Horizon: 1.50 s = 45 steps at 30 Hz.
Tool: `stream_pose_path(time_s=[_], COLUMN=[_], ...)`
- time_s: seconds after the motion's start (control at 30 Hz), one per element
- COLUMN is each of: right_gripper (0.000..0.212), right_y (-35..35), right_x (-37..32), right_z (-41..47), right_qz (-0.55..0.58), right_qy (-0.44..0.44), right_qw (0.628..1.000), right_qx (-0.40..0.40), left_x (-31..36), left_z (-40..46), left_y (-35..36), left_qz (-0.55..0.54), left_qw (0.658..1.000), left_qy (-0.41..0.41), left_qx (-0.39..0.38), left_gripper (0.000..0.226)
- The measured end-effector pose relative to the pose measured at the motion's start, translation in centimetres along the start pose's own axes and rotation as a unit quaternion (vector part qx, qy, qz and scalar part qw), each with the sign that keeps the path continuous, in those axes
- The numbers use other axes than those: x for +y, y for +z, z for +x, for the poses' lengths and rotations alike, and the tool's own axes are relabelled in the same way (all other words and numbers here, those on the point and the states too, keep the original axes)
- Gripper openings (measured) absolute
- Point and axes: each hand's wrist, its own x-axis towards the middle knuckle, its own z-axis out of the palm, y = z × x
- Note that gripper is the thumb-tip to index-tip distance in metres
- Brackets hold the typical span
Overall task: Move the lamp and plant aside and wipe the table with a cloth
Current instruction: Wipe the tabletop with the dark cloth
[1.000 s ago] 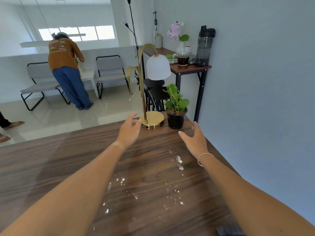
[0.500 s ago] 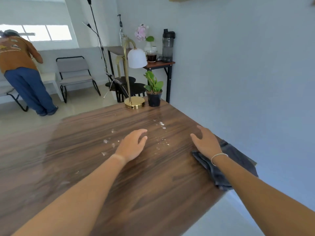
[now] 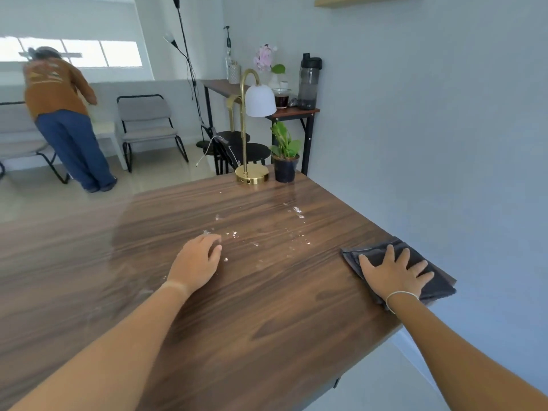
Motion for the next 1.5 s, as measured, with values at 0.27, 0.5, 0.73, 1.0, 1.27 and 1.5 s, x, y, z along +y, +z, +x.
stream_pose_path(time_s=[0.27,0.5,0.73,1.0,1.27,1.5], right_gripper=[0.091,0.080,0.067,0.072,0.056,0.053], right_y=[1.2,3.5,1.9,5.2,4.9,7.2], right_x=[-12.3,-15.8,-16.6,-27.2,-29.9,-38.4], right_z=[2.2,-1.9,11.9,0.8,9.4,5.6], right_qz=[-0.014,0.003,-0.039,-0.007,-0.027,-0.003], right_qy=[-0.197,-0.502,-0.297,-0.598,-0.484,-0.625], right_qw=[0.979,0.862,0.953,0.796,0.871,0.773], right_qx=[-0.052,-0.073,-0.054,-0.098,-0.085,-0.108], left_x=[-6.5,-9.9,-12.1,-12.7,-12.6,-12.7], left_z=[2.1,5.8,8.5,8.5,8.5,8.5], left_y=[-2.8,-4.2,-3.1,-2.7,-2.7,-2.8], left_qz=[0.058,0.114,0.182,0.188,0.168,0.162], left_qw=[0.993,0.982,0.966,0.964,0.966,0.966], left_qy=[-0.095,-0.150,-0.183,-0.189,-0.196,-0.202], left_qx=[0.035,0.024,-0.010,-0.018,-0.016,-0.019], left_gripper=[0.038,0.044,0.053,0.055,0.055,0.054])
